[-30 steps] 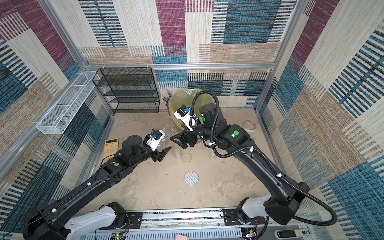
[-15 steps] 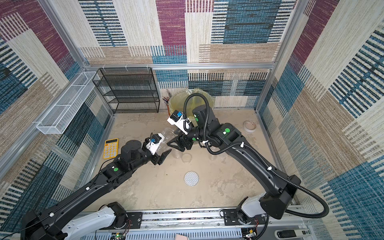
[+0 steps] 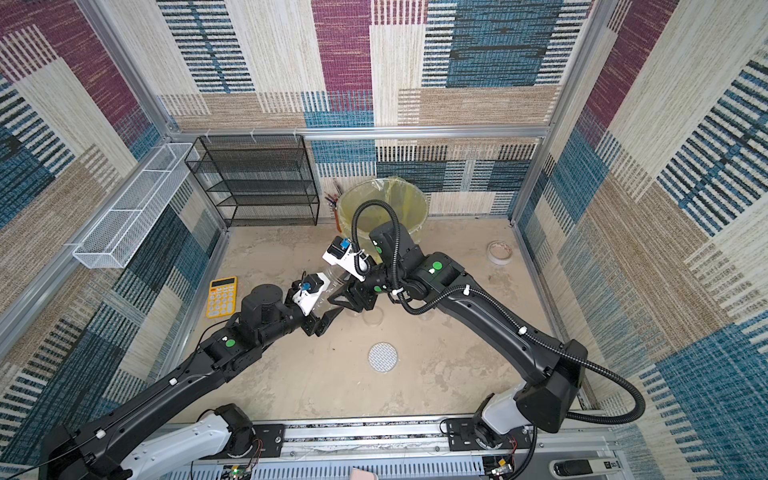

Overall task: Empty moldy rice from jars
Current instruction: Place the jar at the center of the board.

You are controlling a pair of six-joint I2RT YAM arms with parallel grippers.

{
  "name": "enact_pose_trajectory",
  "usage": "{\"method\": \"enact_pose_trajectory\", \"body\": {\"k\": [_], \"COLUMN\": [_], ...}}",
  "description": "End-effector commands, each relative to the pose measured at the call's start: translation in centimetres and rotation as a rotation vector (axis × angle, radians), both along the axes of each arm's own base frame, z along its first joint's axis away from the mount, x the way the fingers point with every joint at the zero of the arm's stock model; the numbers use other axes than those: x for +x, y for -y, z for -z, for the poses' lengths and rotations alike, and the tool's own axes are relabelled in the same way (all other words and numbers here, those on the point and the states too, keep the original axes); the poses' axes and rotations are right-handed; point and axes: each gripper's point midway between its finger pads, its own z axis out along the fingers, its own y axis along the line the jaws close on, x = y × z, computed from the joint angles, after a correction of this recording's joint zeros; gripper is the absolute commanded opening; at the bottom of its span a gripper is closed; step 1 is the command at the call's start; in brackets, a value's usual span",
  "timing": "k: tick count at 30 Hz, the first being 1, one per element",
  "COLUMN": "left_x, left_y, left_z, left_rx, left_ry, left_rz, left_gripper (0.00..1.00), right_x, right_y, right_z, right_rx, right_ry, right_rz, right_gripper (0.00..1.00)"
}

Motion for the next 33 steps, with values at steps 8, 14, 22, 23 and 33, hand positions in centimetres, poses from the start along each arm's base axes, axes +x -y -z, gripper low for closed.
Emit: {"method": "enact_pose_trajectory", "body": {"k": [8,14,22,23,33], "left_x": [0.2,0.4,0.3,0.3,0.4], "left_y": [0.0,0.3,0.4,0.5,0.0], "left_z": [-2.1,-2.4,-2.7,-2.7,-3.0], "left_rx": [-0.081,-0.08,-0.093,-0.092,-0.089], "left_ry": [0.063,0.07,0.076,0.075,0.101], "left_rz": [-0.013,-0.009,0.001,0.003,-0.019], "left_gripper": [0.38,0.39,0.39,0.39,0.53], "right_x": [-2.4,-2.7,-3.2,-3.3,-3.5], "right_y": [-0.1,-0.4,-0.7,-0.7,-0.7], "right_z": [1.0,2.3,3.0,3.1,3.3], "right_rx": [0.0,-0.017,-0.01,-0.012,-0.024], "right_ry": [-0.063,-0.103,-0.129,-0.133,-0.148], "right_rz": [-0.11,-0.13,-0.158,-0.162,-0.167], "right_gripper": [0.41,0.38,0.3,0.28,0.05]}}
